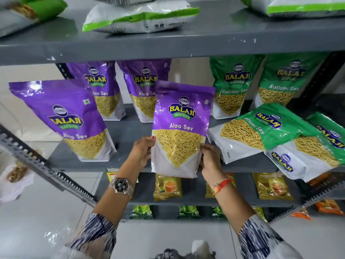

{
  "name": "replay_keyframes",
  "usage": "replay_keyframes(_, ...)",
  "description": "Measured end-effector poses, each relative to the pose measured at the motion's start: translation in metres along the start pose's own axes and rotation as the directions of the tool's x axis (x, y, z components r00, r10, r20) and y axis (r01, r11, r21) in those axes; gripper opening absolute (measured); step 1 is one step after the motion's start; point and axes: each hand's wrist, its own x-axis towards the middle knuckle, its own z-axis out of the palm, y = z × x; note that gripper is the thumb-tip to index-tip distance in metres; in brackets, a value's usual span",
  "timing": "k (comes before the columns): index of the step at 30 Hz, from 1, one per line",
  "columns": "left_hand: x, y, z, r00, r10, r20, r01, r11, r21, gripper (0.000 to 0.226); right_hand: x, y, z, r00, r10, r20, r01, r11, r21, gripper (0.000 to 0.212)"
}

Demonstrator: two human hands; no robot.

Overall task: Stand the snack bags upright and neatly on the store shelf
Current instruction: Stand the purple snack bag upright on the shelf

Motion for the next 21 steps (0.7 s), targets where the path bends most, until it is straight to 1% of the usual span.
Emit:
replay_keyframes(1,-0.009,-0.003,-0.003,1.0,0.029,-0.002,-0.029,0.999,-0.024,0.022,-0.005,-0.001,-0.002,1.0,-0.021,0.004,0.021,1.0,0.008,0.017)
replay_keyframes(3,-0.028,-0.007,-0.008,0.997,0.081,0.002,-0.08,0.994,-0.074,0.024,-0.018,-0.005,-0.008,0.997,-0.078,0.026,0.077,0.997,0.024,0.022)
replay_keyframes(5,-0.047,-0.008,-0.014,0.994,0.113,0.013,-0.111,0.988,-0.108,0.025,-0.034,-0.01,-0.015,0.986,-0.145,0.08,0.141,0.988,0.056,0.025)
replay_keyframes(7,-0.062,-0.008,-0.021,0.988,0.148,0.051,-0.141,0.982,-0.123,0.024,-0.05,-0.013,-0.02,0.969,-0.203,0.14,0.191,0.977,0.091,0.023)
replay_keyframes(11,-0.077,-0.011,-0.033,0.973,0.217,0.082,-0.2,0.964,-0.176,0.025,-0.069,-0.014,-0.027,0.931,-0.279,0.234,0.262,0.96,0.1,0.022)
replay_keyframes(15,-0.077,-0.01,-0.041,0.969,0.247,0.031,-0.237,0.954,-0.186,0.026,-0.075,-0.013,-0.018,0.924,-0.269,0.273,0.257,0.963,0.081,0.023)
replay_keyframes(19,-0.063,-0.008,-0.044,0.973,0.228,-0.036,-0.231,0.969,-0.093,0.023,-0.067,-0.009,-0.004,0.943,-0.215,0.253,0.22,0.976,0.012,0.022)
replay_keyframes(21,-0.054,-0.005,-0.044,0.973,0.219,-0.078,-0.225,0.971,-0.076,0.023,-0.061,-0.007,0.006,0.94,-0.201,0.275,0.214,0.977,-0.016,0.021)
